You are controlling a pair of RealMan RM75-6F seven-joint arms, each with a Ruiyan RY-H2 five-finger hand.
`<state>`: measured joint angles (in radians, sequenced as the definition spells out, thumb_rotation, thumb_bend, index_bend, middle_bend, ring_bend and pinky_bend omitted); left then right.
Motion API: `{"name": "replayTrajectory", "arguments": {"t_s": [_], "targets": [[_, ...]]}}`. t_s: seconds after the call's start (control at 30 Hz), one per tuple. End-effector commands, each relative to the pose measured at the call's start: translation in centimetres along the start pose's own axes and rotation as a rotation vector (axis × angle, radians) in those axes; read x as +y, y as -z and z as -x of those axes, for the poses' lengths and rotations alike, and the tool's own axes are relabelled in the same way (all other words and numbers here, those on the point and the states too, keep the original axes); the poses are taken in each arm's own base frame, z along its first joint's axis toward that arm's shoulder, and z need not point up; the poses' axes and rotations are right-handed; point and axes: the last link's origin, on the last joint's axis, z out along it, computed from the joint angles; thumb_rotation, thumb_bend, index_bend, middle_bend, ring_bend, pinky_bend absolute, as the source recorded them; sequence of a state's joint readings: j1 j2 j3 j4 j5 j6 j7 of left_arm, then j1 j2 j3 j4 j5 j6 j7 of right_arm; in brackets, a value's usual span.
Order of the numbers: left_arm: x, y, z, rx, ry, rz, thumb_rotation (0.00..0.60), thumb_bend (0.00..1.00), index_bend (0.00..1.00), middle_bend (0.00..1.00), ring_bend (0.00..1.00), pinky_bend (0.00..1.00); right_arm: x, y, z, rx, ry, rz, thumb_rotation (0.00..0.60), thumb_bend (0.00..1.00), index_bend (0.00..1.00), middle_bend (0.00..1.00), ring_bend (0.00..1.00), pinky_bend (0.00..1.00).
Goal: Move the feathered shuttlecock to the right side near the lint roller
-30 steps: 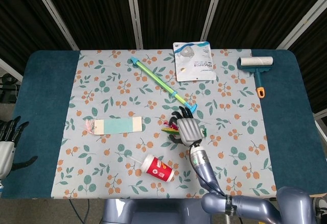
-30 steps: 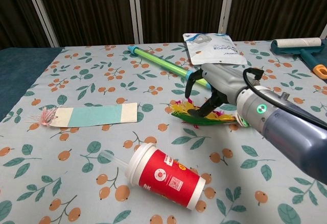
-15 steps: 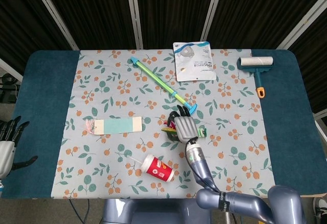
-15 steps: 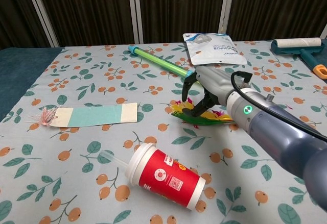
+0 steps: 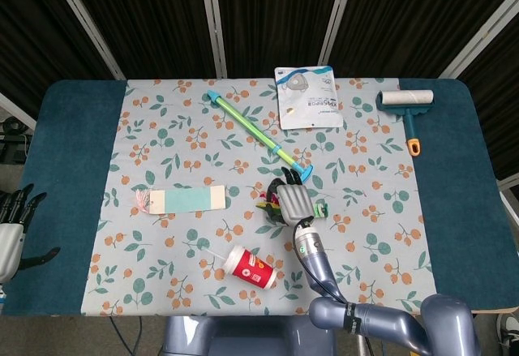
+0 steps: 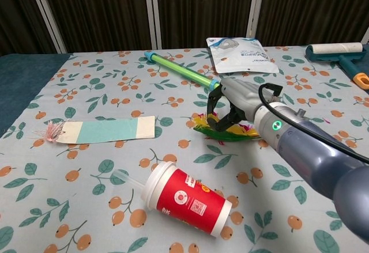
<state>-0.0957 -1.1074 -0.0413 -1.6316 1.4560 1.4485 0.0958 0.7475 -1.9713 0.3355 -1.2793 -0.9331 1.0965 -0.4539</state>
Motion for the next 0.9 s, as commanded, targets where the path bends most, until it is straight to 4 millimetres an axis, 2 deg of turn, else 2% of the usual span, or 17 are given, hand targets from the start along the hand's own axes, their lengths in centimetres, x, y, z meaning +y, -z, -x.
{"name": "replayTrajectory", "arguments": {"t_s": [0.03, 0.3, 0.47, 0.67, 0.9], "targets": [[0.0, 0.0, 0.0, 0.000, -0.001, 0.000, 0.552, 0.14, 0.11, 0.00, 0.00, 0.00, 0.0, 0.0, 0.0, 0.000, 0.000, 0.000, 0.600, 0.39, 0.58, 0.31, 0.00, 0.00], [0.0, 0.0, 0.0, 0.000, -0.001, 0.000, 0.552, 0.14, 0.11, 0.00, 0.00, 0.00, -0.2, 0.4, -0.4, 0.001, -0.007, -0.010, 0.600, 0.39, 0.60, 0.31, 0.00, 0.00], [0.0, 0.0, 0.0, 0.000, -0.002, -0.001, 0.555, 0.14, 0.11, 0.00, 0.00, 0.00, -0.5, 0.8, -1.9, 0.020, -0.036, -0.020, 0.600, 0.39, 0.61, 0.32, 0.00, 0.00], [0.0, 0.0, 0.0, 0.002, -0.002, -0.002, 0.554, 0.14, 0.11, 0.00, 0.00, 0.00, 0.2, 1.2, -5.8, 0.085, -0.080, -0.011, 0.600, 0.39, 0.61, 0.32, 0.00, 0.00], [0.0, 0.1, 0.0, 0.006, -0.005, -0.005, 0.551, 0.14, 0.11, 0.00, 0.00, 0.00, 2.4, 1.8, -11.5, 0.195, -0.140, 0.047, 0.600, 0.39, 0.61, 0.32, 0.00, 0.00]]}}
